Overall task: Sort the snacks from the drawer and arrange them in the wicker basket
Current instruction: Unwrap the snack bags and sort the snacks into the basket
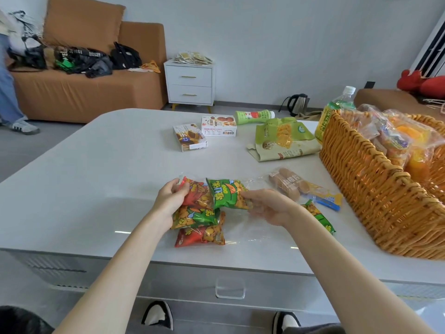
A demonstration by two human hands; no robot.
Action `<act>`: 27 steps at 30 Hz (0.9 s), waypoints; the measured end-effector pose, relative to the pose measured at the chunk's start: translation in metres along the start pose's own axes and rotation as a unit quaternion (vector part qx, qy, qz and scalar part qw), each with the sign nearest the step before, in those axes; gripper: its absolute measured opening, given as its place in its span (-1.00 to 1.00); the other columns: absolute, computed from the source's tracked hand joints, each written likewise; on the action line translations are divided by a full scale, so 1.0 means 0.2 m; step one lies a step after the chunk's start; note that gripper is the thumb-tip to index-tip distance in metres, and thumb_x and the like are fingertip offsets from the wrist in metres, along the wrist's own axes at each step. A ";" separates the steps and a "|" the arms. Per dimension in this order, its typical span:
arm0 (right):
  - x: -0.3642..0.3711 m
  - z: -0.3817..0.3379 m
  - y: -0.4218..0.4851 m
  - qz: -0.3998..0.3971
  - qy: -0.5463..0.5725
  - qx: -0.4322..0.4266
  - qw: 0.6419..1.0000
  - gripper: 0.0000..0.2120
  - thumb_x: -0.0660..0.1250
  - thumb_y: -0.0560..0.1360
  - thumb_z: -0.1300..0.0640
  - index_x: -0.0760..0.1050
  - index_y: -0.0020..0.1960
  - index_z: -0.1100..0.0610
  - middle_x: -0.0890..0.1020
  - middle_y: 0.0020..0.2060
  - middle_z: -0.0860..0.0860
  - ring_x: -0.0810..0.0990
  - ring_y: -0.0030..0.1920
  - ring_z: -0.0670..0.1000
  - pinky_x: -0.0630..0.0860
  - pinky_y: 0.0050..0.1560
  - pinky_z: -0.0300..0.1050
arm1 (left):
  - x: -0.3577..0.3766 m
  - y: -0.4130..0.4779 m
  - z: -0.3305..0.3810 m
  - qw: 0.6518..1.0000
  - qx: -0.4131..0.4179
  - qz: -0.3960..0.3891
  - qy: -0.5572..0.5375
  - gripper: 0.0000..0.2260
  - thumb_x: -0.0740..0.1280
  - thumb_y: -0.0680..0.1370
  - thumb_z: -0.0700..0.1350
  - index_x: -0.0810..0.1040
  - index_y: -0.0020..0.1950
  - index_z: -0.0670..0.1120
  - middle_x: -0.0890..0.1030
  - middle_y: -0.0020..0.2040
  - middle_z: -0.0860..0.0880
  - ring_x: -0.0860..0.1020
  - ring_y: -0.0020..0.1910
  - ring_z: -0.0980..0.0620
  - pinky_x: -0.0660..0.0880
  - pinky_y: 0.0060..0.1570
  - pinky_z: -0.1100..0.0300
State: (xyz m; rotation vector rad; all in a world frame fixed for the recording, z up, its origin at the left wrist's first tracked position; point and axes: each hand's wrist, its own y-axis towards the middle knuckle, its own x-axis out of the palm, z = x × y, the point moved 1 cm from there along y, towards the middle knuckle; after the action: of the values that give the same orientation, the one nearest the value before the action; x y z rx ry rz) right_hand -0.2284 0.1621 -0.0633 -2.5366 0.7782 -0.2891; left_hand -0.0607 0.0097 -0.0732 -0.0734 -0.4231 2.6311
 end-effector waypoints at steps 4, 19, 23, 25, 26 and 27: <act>0.05 0.04 0.01 0.046 -0.030 -0.035 0.998 -0.88 0.38 0.49 0.25 0.55 -0.23 0.22 0.61 -0.30 0.13 0.54 -0.26 0.06 0.30 -0.30 -0.19 | 0.04 -0.01 -0.02 0.999 0.026 -0.013 0.016 -0.50 0.31 0.58 -0.03 0.27 0.49 -0.06 0.37 0.44 -0.06 0.44 0.32 -0.04 0.42 0.28 0.05; 0.03 0.03 -0.06 0.078 -0.034 -0.088 0.992 -0.90 0.37 0.51 0.30 0.61 -0.16 0.20 0.59 -0.27 0.08 0.53 -0.42 -0.07 0.47 -0.42 -0.33 | 0.10 -0.09 0.00 0.950 0.116 -0.056 0.283 -0.35 0.13 0.55 0.29 0.08 0.56 0.04 0.15 0.55 -0.07 0.16 0.51 -0.04 0.15 0.44 0.01; -0.02 -0.01 -0.11 0.008 -0.119 -0.072 0.990 -0.75 0.16 0.63 0.25 0.52 0.19 0.34 0.61 -0.03 0.06 0.55 -0.19 0.04 0.52 -0.14 -0.23 | 0.11 -0.12 0.01 0.889 0.128 -0.026 0.439 -0.32 0.12 0.47 0.41 0.10 0.54 0.20 -0.13 0.57 -0.15 0.00 0.54 -0.20 0.09 0.45 -0.20; -0.07 -0.03 -0.14 0.056 -0.235 -0.110 0.964 -0.73 0.15 0.62 0.22 0.54 0.21 0.28 0.63 -0.02 0.03 0.59 -0.21 -0.03 0.54 0.06 -0.13 | 0.15 -0.13 0.02 0.854 0.205 -0.011 0.479 -0.39 0.11 0.49 0.38 0.16 0.51 0.25 -0.08 0.58 -0.11 -0.04 0.54 -0.17 0.01 0.45 -0.24; -0.11 -0.03 -0.15 0.097 -0.292 -0.146 0.940 -0.74 0.19 0.60 0.22 0.58 0.19 0.25 0.65 -0.07 0.00 0.61 -0.25 -0.08 0.56 0.06 -0.18 | 0.17 -0.14 0.03 0.842 0.238 -0.016 0.484 -0.44 0.11 0.51 0.36 0.19 0.49 0.26 -0.02 0.58 -0.08 -0.04 0.54 -0.13 -0.04 0.44 -0.25; -0.14 -0.04 -0.18 0.141 -0.335 -0.188 0.912 -0.77 0.24 0.58 0.22 0.61 0.15 0.22 0.66 -0.14 -0.03 0.61 -0.29 -0.14 0.56 -0.03 -0.30 | 0.19 -0.14 0.04 0.835 0.260 -0.023 0.485 -0.48 0.11 0.53 0.33 0.24 0.47 0.25 0.04 0.57 -0.05 -0.03 0.55 -0.10 -0.07 0.43 -0.25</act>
State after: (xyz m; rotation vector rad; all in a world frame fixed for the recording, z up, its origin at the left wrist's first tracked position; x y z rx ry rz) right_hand -0.2370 0.2018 -0.0412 -2.5354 0.9507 0.8608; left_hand -0.0819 0.0486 -0.0563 -1.1214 0.6227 2.1817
